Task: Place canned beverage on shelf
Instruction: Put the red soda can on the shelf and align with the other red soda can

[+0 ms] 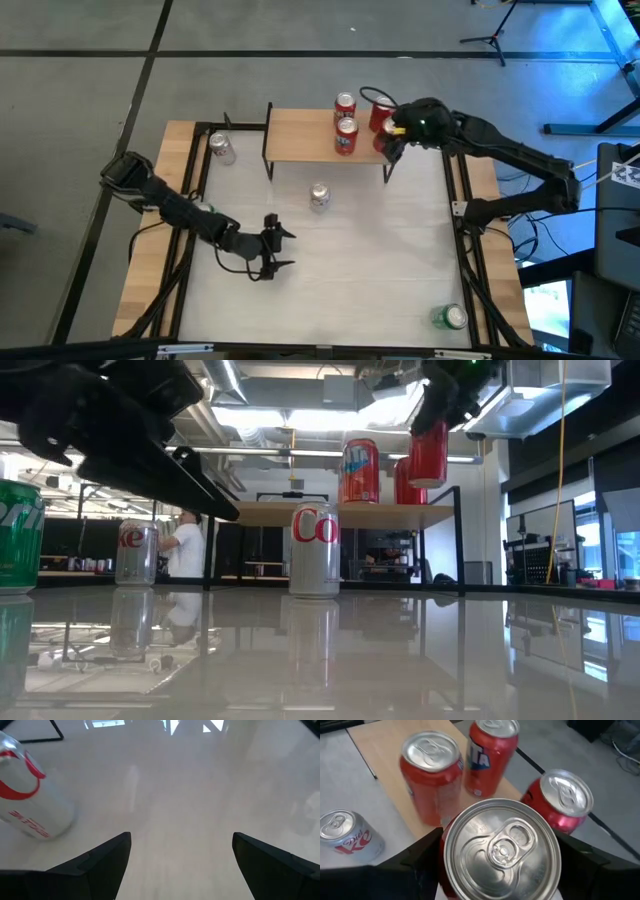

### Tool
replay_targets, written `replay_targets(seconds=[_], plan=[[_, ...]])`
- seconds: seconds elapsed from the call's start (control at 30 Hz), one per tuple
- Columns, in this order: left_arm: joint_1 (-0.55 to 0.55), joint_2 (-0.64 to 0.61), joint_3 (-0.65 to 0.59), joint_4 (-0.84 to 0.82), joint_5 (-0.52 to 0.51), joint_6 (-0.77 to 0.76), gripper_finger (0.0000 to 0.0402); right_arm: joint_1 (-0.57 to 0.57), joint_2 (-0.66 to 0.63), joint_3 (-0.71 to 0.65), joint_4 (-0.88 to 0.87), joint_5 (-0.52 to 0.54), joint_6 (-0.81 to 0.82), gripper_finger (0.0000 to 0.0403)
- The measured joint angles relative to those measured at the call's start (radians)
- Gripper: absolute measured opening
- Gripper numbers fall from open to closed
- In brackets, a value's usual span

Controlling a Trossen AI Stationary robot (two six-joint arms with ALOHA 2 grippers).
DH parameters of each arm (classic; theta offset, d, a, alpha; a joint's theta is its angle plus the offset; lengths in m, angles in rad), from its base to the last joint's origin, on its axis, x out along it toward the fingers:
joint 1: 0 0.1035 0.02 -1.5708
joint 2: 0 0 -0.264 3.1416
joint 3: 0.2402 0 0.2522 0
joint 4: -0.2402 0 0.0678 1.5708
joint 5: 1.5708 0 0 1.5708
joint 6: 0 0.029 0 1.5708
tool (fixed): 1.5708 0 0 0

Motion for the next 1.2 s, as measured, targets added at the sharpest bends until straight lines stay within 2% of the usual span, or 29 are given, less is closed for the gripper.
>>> replay_targets(seconds=[0.27, 0.83, 1.03, 1.1, 1.2], plan=[[0.068, 0.0, 0.0, 0.008, 0.0, 0.021, 0.0338, -0.093, 0.005, -0.101, 0.109, -0.124, -0.014, 0.0287], [0.115, 0.0, 0.0, 0.007, 0.009, 0.021, 0.0338, -0.093, 0.02, -0.125, 0.133, -0.075, -0.027, 0.0289], [0.115, 0.0, 0.0, 0.007, 0.009, 0.021, 0.0338, -0.093, 0.024, -0.124, 0.154, -0.066, -0.029, 0.038], [0.115, 0.0, 0.0, 0.007, 0.009, 0.021, 0.0338, -0.093, 0.024, -0.124, 0.155, -0.066, -0.029, 0.0387], [0.115, 0.0, 0.0, 0.007, 0.009, 0.02, 0.0338, -0.093, 0.022, -0.124, 0.158, -0.066, -0.032, 0.0371]])
